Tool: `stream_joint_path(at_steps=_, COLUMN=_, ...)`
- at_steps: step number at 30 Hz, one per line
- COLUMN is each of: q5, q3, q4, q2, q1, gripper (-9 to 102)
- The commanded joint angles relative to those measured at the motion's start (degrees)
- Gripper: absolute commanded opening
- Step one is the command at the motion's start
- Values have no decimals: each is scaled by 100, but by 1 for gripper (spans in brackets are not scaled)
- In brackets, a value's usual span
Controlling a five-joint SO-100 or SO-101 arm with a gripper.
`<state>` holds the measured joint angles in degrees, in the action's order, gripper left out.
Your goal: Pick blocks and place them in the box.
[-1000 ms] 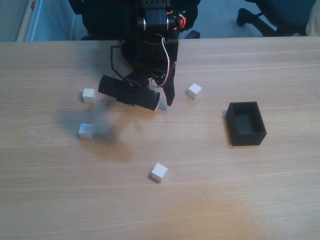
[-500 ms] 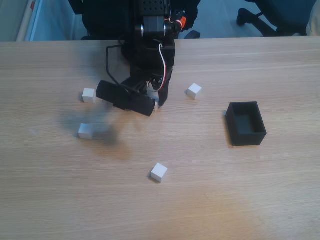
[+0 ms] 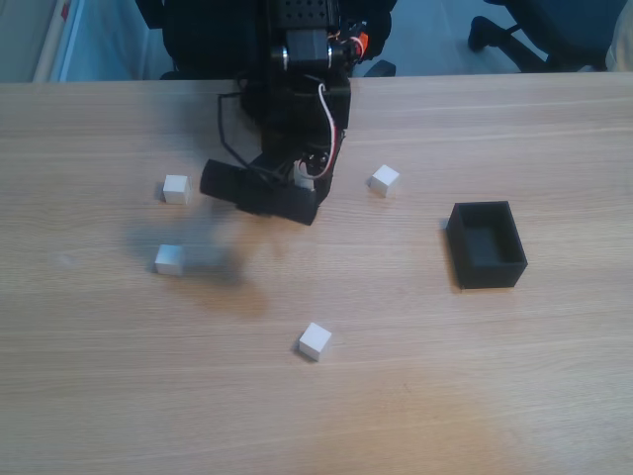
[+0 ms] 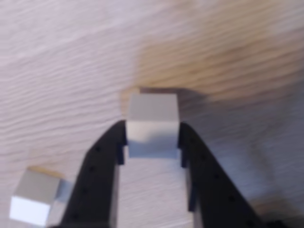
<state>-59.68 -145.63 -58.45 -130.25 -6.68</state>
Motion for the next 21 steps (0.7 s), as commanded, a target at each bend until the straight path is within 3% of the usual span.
stream_joint_path(at_steps=1, q5=0, q3=686, q4=-290, q2=-290, q1=-536, gripper=0)
stream_joint_path(at_steps=11, q5=773, q3=3981, q4=-1441, q2=914, q1=-2496, gripper=0)
stream_joint_path(at_steps=21, q5=809, q3=5502, q4=-1090, q2=2338, q1=-3296, gripper=0)
